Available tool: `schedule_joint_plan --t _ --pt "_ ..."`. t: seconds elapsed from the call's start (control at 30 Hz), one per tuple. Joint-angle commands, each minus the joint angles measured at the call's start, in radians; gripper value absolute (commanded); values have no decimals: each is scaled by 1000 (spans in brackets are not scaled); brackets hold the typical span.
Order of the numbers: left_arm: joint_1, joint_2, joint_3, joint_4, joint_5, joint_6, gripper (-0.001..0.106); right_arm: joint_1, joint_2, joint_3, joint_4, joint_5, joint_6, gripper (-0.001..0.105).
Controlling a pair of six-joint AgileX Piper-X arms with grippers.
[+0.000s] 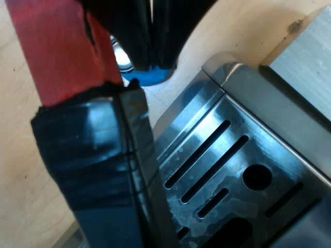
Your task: Put the handle in the coffee machine
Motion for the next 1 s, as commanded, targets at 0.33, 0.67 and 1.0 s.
schedule_joint_plan --t 0.33,0.67,1.0 --pt "-100 -45 1 8 -51 -56 0 1 -62 -2 32 -69 9 68" --pt "-263 -64 1 -18 -124 -232 0 1 -62 -2 89 -94 14 68" --pt "-316 -64 1 -4 -116 -272 0 3 -74 -2 94 -176 14 68"
